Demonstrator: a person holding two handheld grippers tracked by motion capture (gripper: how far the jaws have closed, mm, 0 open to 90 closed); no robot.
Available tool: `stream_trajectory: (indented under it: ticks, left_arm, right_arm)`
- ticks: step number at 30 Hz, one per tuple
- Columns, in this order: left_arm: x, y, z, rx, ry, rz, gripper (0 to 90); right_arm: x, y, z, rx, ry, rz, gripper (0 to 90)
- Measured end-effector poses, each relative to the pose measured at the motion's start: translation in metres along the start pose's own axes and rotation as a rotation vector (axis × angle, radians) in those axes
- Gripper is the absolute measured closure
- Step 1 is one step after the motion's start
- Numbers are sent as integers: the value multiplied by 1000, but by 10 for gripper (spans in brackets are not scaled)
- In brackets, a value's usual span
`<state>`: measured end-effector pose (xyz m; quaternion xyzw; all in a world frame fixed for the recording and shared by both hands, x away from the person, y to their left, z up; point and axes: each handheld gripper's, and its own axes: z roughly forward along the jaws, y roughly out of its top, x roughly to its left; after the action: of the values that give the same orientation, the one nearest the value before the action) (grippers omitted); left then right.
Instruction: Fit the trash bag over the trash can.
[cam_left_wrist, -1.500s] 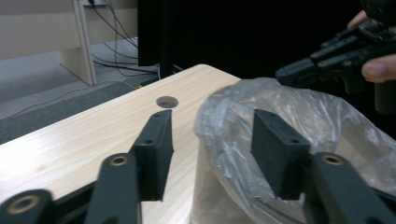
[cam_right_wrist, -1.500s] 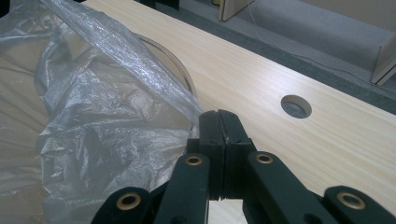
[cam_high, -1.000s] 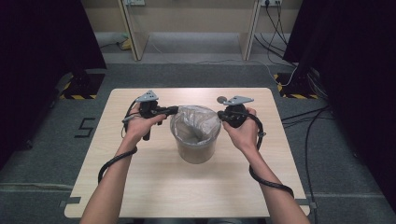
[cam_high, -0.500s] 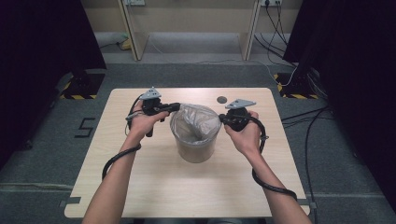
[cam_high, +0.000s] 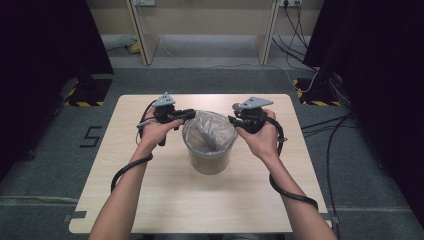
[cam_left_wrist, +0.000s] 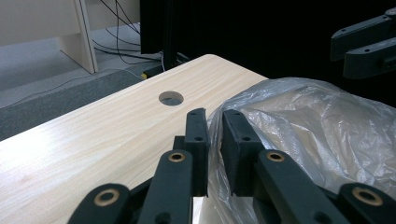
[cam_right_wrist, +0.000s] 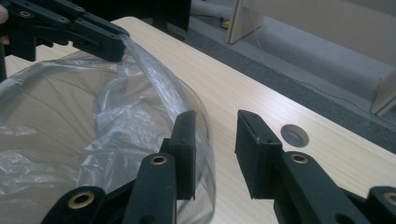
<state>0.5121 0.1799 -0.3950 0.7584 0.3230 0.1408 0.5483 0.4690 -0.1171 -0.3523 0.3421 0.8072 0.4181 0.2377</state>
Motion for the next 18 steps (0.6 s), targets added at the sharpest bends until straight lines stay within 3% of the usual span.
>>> stream_trajectory:
  ticks: [5, 8, 10, 12, 15, 18]
  left_arm:
    - [0, 1, 1, -1, -2, 2, 799]
    - [0, 2, 2, 2, -5, 5, 800]
    - [0, 2, 2, 4, -5, 6, 797]
    - [-1, 2, 2, 9, -15, 13, 753]
    - [-3, 3, 0, 26, -52, 34, 689]
    - [-6, 6, -3, 9, -62, 45, 667]
  right_arm:
    - [3, 0, 14, 32, 43, -37, 661]
    - [3, 0, 18, 37, 50, -43, 698]
    - [2, 0, 20, 38, 50, -46, 788]
    - [-2, 1, 22, 31, 37, -21, 862]
    - [-6, 2, 22, 20, 19, -1, 871]
    - [-9, 2, 24, 21, 9, 12, 870]
